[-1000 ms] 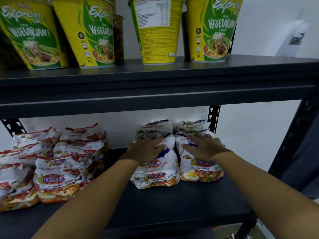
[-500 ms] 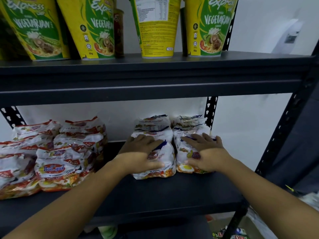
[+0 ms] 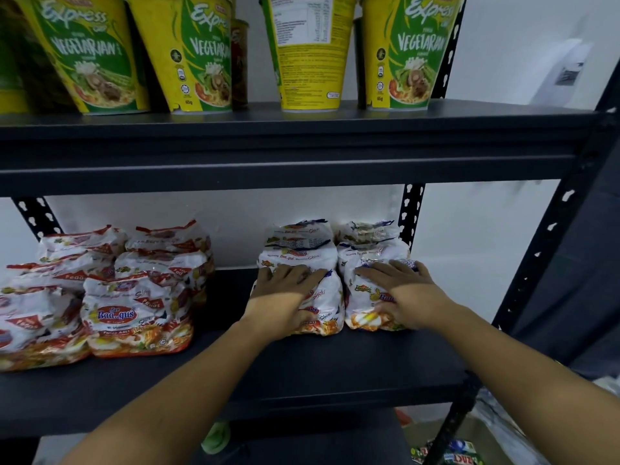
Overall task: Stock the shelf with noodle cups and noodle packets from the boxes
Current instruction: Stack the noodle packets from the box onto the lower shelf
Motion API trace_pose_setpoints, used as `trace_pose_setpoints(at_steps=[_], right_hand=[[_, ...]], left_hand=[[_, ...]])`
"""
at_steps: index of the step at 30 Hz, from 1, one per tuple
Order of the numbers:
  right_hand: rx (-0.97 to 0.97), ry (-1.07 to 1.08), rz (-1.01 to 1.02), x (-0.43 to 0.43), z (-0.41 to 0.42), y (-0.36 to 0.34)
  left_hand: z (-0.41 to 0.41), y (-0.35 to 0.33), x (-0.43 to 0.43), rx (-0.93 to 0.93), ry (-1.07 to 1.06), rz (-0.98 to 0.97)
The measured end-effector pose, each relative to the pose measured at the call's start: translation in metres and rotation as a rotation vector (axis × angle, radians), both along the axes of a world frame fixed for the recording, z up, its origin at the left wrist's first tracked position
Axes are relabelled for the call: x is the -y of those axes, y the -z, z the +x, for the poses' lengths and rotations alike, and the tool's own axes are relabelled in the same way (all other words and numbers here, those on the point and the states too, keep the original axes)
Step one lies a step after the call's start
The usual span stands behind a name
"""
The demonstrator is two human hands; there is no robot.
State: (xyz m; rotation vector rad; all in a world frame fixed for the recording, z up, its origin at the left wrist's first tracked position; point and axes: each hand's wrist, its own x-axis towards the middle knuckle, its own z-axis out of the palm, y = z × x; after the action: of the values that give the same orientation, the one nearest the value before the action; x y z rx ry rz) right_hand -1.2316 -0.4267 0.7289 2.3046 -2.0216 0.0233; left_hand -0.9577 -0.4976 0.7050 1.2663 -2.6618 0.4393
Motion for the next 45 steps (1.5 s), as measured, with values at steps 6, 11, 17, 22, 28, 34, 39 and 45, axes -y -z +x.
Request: trace_pose_setpoints(at_steps=[6, 11, 17, 22, 28, 34, 39, 45], right_hand=[[-0.025, 0.001, 0.017, -0.001, 0.002, -0.001], [-0.025, 0.008, -0.029, -0.007, 0.010, 0.002], [0.057, -0.124, -0.315, -0.022, 0.034, 0.012], [0.327, -0.140, -0.379, -0.035, 0.065, 0.032], [0.143, 0.043, -0.503, -0.028, 0.077, 0.039], [0.073, 0.124, -0.277, -0.016, 0.057, 0.036], [0.049, 0.085, -0.257, -0.019, 0.051, 0.039], [0.080, 0.074, -0.261, -0.024, 0.053, 0.040]], left_hand=[[-0.002, -0.002, -0.005, 0.001, -0.002, 0.004], [0.005, -0.005, -0.009, -0.007, -0.013, 0.030], [0.029, -0.010, -0.027, -0.082, 0.008, -0.068], [0.050, 0.000, -0.041, -0.404, -0.107, -0.063], [0.064, 0.012, -0.039, -0.563, -0.189, 0.269], [0.054, 0.016, -0.030, -0.616, -0.190, 0.386], [0.051, 0.017, -0.025, -0.655, -0.169, 0.375], [0.063, 0.020, -0.022, -0.694, -0.130, 0.438]])
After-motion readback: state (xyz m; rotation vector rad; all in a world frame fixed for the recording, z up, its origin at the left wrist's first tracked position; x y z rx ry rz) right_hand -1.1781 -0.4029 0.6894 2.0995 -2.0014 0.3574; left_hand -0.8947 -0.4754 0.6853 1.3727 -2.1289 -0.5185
